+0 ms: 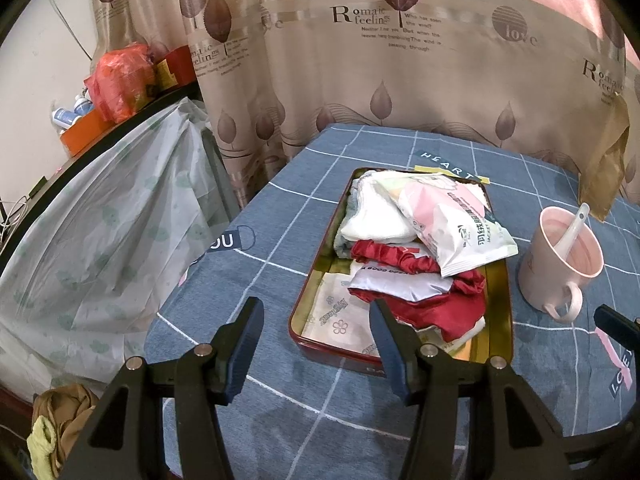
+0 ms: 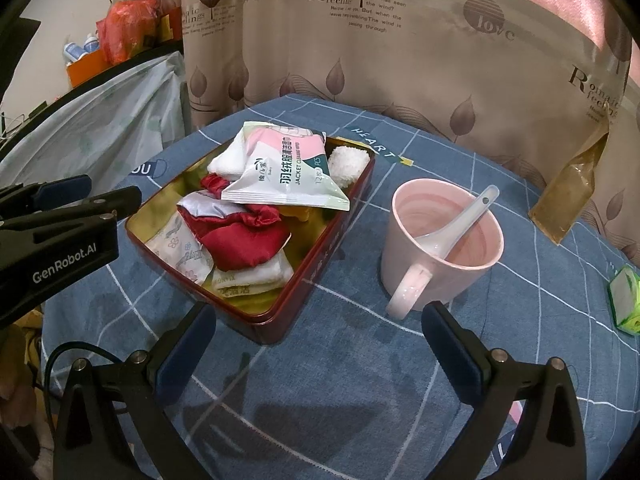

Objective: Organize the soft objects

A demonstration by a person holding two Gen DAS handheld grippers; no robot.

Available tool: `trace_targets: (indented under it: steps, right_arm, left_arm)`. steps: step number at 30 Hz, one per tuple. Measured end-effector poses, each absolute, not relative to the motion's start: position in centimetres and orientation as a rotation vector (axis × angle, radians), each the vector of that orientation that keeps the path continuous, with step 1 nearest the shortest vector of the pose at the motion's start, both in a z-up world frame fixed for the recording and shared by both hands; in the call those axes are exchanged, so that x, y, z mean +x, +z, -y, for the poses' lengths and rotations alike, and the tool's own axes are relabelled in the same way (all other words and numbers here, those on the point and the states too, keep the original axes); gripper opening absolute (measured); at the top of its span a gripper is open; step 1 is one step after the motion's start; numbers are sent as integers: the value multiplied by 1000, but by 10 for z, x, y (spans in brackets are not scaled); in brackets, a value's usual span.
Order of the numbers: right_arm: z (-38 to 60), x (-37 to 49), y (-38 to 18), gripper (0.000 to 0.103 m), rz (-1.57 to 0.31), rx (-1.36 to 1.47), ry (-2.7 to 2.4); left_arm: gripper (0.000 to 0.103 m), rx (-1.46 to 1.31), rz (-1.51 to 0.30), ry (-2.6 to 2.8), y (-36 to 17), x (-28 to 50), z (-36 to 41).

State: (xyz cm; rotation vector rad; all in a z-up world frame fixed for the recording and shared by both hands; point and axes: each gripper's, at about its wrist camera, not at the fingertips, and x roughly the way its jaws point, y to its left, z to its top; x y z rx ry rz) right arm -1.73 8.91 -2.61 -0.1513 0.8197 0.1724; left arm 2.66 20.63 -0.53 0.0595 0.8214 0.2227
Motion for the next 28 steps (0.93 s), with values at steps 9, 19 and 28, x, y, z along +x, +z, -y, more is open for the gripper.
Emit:
trace_targets:
  steps: [9, 19, 28]
  right_arm:
    - [-89, -17, -26, 102, -821, -152, 173]
    - [-90, -18, -27, 102, -825, -152, 174]
    - [-91, -19, -28, 102, -826, -154, 175]
  left_arm:
    - [56, 63, -822, 220, -6, 26, -205]
    - [56, 60, -820, 203, -6, 26, -206]
    - [58, 60, -821, 201, -5, 26, -207]
